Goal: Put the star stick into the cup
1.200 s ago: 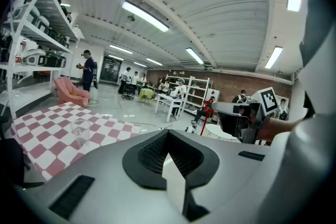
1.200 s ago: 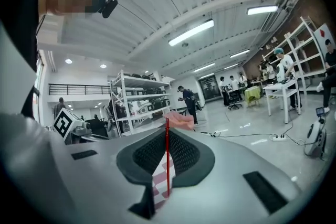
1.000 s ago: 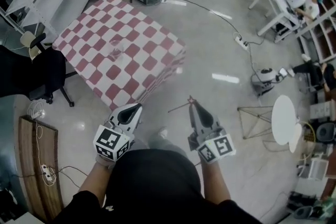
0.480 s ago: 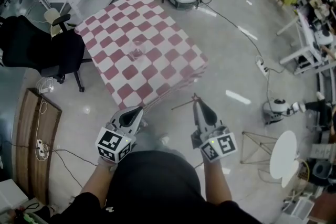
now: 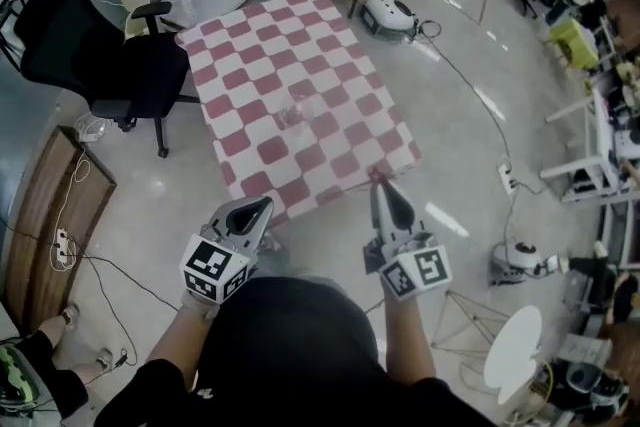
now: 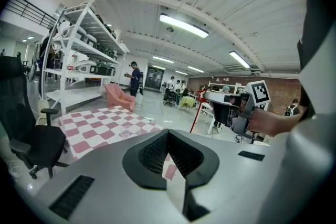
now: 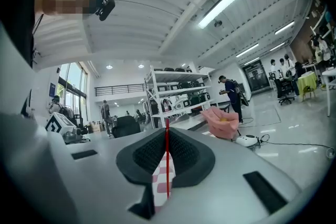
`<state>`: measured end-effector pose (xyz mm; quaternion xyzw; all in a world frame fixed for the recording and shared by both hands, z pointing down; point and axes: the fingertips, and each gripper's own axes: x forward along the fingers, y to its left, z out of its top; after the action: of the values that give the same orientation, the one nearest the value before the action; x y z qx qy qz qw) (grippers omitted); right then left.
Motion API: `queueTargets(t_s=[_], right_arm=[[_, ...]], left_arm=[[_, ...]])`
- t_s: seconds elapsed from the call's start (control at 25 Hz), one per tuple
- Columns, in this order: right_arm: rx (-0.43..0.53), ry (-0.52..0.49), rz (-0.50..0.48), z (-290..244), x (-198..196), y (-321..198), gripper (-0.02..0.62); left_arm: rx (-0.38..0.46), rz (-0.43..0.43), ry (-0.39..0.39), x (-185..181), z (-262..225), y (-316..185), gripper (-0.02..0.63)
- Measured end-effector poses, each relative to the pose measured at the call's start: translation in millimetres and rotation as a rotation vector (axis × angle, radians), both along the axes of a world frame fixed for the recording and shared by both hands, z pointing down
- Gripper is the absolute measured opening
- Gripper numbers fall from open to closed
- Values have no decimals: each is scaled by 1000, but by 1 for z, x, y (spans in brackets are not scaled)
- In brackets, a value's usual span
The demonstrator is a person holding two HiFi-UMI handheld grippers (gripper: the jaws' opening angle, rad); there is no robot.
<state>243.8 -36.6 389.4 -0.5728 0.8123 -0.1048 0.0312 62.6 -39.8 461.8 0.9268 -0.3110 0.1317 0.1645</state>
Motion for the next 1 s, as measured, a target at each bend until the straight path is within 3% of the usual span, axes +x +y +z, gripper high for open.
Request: queueTargets(t_s=[0.64, 1.0], right_arm=[[70, 50, -60, -18, -33, -134, 26], [51, 30, -59, 9, -44, -187, 26]], left_arm=[[-26, -53, 4, -39, 21, -69, 40], [-47, -125, -18, -67, 28, -85, 40]])
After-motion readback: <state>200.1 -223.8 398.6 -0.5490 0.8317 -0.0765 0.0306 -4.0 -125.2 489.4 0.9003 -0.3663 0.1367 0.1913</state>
